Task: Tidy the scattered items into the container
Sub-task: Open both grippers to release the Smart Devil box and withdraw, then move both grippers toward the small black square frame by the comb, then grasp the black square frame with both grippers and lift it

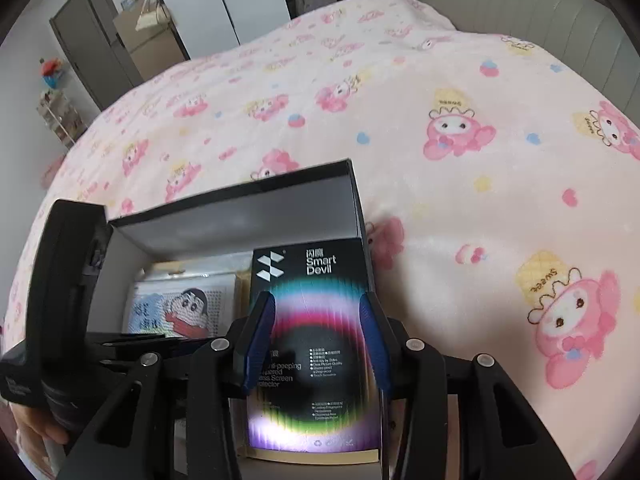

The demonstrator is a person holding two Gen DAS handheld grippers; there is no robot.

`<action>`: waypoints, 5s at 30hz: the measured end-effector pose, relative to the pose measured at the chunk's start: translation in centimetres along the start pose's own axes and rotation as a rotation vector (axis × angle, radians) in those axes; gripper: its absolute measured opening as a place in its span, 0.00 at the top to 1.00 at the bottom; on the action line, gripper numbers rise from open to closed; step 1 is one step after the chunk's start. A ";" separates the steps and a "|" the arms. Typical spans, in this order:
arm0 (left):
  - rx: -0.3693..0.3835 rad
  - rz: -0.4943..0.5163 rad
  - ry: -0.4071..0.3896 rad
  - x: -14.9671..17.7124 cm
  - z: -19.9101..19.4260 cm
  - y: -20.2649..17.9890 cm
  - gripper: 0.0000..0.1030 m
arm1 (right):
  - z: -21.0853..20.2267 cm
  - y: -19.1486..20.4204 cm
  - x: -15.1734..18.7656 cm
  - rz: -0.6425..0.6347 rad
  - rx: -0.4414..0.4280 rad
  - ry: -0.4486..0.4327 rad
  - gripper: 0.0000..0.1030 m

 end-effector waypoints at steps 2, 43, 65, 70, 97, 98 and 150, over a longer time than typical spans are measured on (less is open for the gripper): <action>-0.058 -0.011 -0.061 -0.8 -0.8 0.5 0.69 | 0.5 0.1 -0.1 0.003 -0.004 0.017 0.61; -0.274 -0.012 -0.164 -4.0 -5.0 4.1 0.66 | 2.3 2.0 0.6 -0.022 -0.083 0.057 0.61; -0.295 0.192 -0.664 12.0 -17.8 -3.3 0.46 | -11.8 7.8 3.6 -0.015 0.002 -0.181 0.53; -0.276 0.211 -0.674 15.6 -19.8 -2.8 0.46 | -15.2 10.6 5.0 -0.045 0.022 -0.223 0.49; -0.363 0.033 -0.764 19.9 -26.3 8.3 0.53 | -16.4 25.6 4.6 -0.263 -0.090 -0.270 0.46; -0.373 0.017 -0.762 20.0 -26.6 9.3 0.53 | -15.9 26.5 4.6 -0.273 -0.111 -0.263 0.46; -0.046 -0.445 -0.271 7.8 -18.3 39.2 0.68 | 11.6 45.4 2.9 -0.450 -0.489 0.323 0.70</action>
Point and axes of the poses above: each gripper's, at about its wrist camera, not at the fingertips, and z roughly the way its jaws point, y to its left, x to its underside, the point moved 1 cm from there along z, roughly the way its jaws point, and after that the axes turned 15 degrees about -z, right-handed, at the moved point
